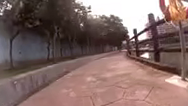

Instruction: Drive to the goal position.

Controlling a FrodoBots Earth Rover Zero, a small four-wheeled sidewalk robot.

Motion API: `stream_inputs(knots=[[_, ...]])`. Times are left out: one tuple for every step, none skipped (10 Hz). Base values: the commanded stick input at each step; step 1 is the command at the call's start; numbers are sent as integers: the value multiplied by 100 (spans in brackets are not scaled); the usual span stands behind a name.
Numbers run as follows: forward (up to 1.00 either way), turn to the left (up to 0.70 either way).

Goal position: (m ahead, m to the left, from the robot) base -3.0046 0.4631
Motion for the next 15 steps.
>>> stream_inputs(knots=[[0,-100],[0,-100],[0,-100],[0,-100],[0,-100],[0,-100],[0,-100],[0,-100],[0,-100],[0,-100],[0,-100],[0,-100],[0,-100],[0,-100],[0,-100]])
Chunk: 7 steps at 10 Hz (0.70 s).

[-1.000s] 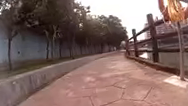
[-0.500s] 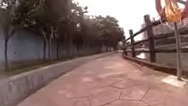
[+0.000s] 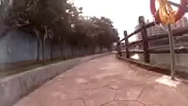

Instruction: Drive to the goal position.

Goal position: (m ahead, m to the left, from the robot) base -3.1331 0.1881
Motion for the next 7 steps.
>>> stream_inputs(knots=[[0,-100],[0,-100],[0,-100],[0,-100],[0,-100],[0,-100],[0,-100]])
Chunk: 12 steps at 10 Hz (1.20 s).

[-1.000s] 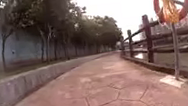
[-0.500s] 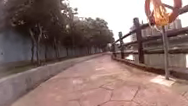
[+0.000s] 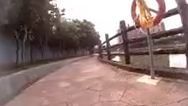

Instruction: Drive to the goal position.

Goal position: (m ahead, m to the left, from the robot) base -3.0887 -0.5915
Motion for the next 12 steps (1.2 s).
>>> stream_inputs(knots=[[0,-100],[0,-100],[0,-100],[0,-100],[0,-100],[0,-100],[0,-100],[0,-100],[0,-100],[0,-100],[0,-100],[0,-100]])
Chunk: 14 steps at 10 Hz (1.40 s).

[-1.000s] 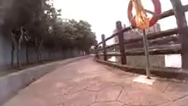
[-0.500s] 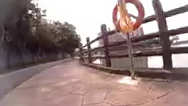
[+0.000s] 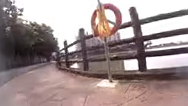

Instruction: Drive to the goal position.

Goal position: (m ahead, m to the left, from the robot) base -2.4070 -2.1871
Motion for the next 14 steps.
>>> stream_inputs(knots=[[0,-100],[0,-100],[0,-100],[0,-100],[0,-100],[0,-100],[0,-100],[0,-100],[0,-100],[0,-100],[0,-100],[0,-100],[0,-100],[0,-100]])
